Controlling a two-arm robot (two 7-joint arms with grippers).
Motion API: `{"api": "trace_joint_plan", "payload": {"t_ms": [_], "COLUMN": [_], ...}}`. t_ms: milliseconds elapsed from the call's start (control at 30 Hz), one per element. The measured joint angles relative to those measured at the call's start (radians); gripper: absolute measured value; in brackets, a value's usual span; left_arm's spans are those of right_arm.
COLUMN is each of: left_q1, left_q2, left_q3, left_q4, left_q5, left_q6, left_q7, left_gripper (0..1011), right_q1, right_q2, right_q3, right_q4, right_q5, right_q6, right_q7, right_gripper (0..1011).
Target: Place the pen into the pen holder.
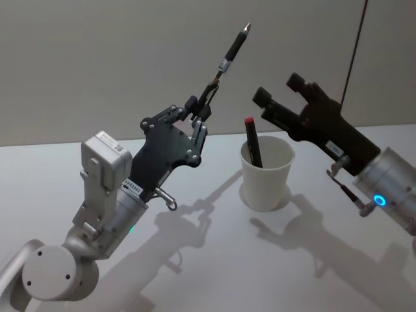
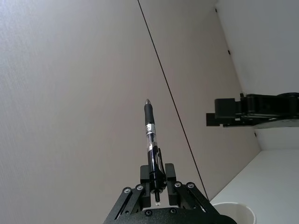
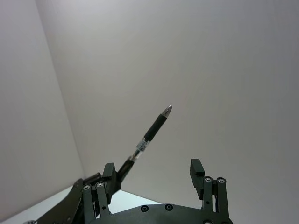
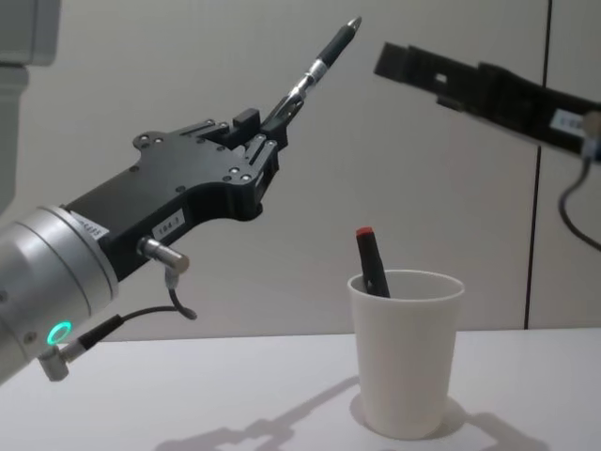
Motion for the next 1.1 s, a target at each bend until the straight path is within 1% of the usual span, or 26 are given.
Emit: {"api": "trace_joint_plan", "payload": {"t_ms": [233,300,433,600,833,1100], "left_q1": [0.009,0.011,0.014,0.016,0.018,0.019], "left_q2": [0.006,0.008,0.010,0.011,0.013,0.013], "left_q3": [-0.002,-0.002,-0.003,-0.003,-0.004,-0.004], "left_q4": [-0.006,-0.007,-0.009,-0.011,-0.012,-0.013], "left_q5": [-0.013,-0.017,-0.021,-0.024,-0.027,-0.029], "left_q6": [-0.018,-0.023,-0.027,-0.032,-0.036,-0.039], "left_q7": [-0.008,-0.009,-0.011,-0.014,-0.016,-0.017], "left_gripper": [186,185,186,186,185,186], "right_q1": [0.036,0.047,0.062,0.077,0.090,0.096], "right_q2": [-0.030,-0.040,-0.054,-0.069,-0.080,-0.082], "right_q3": [-0.009,-0.012,-0.016,-0.021,-0.025,-0.029], "right_q4": [0.025,0.035,0.049,0.064,0.078,0.083], "right_q5": [0.045,0.067,0.100,0.128,0.148,0.153], "right_q6": [0.001,0.001,0.003,0.005,0.006,0.012], "right_q7": [0.030,0.039,0.046,0.046,0.042,0.037], "right_gripper": [1001,1001,1001,1001,1002,1001]}}
